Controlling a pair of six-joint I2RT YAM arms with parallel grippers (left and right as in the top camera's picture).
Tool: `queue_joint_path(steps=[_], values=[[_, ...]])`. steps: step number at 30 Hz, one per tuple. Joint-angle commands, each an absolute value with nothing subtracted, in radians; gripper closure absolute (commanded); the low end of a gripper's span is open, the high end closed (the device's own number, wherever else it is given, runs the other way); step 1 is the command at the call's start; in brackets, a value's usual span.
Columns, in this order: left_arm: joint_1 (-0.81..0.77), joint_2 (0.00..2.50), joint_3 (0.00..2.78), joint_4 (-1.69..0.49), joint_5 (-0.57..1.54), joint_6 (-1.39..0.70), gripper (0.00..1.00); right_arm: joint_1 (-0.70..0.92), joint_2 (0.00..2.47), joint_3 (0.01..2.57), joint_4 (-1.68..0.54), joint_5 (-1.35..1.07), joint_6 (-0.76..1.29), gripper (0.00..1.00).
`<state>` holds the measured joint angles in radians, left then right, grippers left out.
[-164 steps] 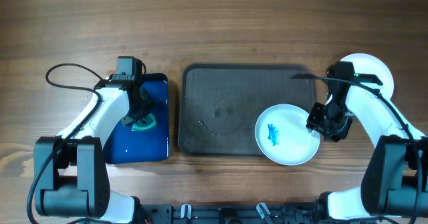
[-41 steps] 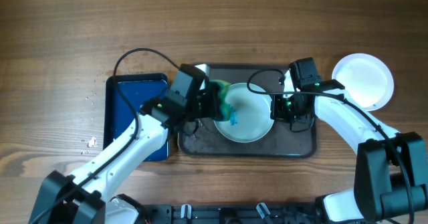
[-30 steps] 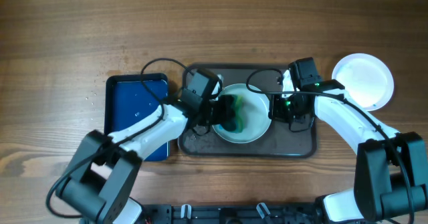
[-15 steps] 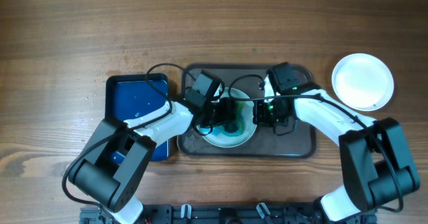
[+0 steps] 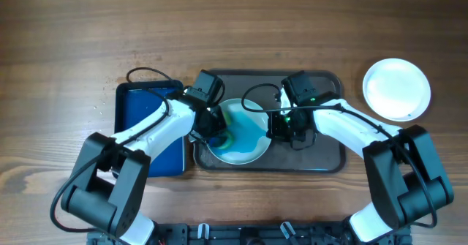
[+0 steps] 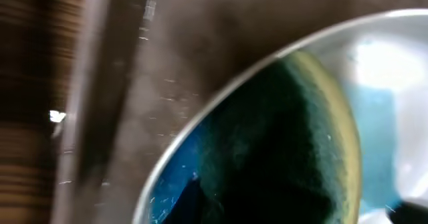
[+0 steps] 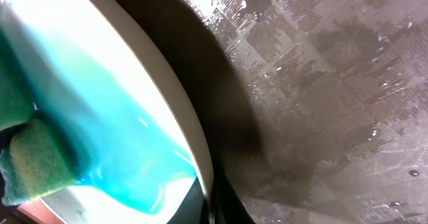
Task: Clean dirty plates on tray and stack at the side
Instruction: 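Scrub the held plate with the sponge in the left gripper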
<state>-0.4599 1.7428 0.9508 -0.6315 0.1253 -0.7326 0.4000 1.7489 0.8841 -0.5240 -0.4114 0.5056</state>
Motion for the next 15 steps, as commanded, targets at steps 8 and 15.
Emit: queue_joint_path(steps=[8, 15], values=[[-0.493, 1.821, 0.877, -0.594, 0.245, -0.474, 0.96, 0.395, 1.777, 0.875, -0.548, -0.340, 0.524, 0.96], [-0.611, 1.821, 0.877, -0.365, 0.640, -0.473, 0.96, 0.395, 1.777, 0.875, -0.552, -0.340, 0.522, 0.96]])
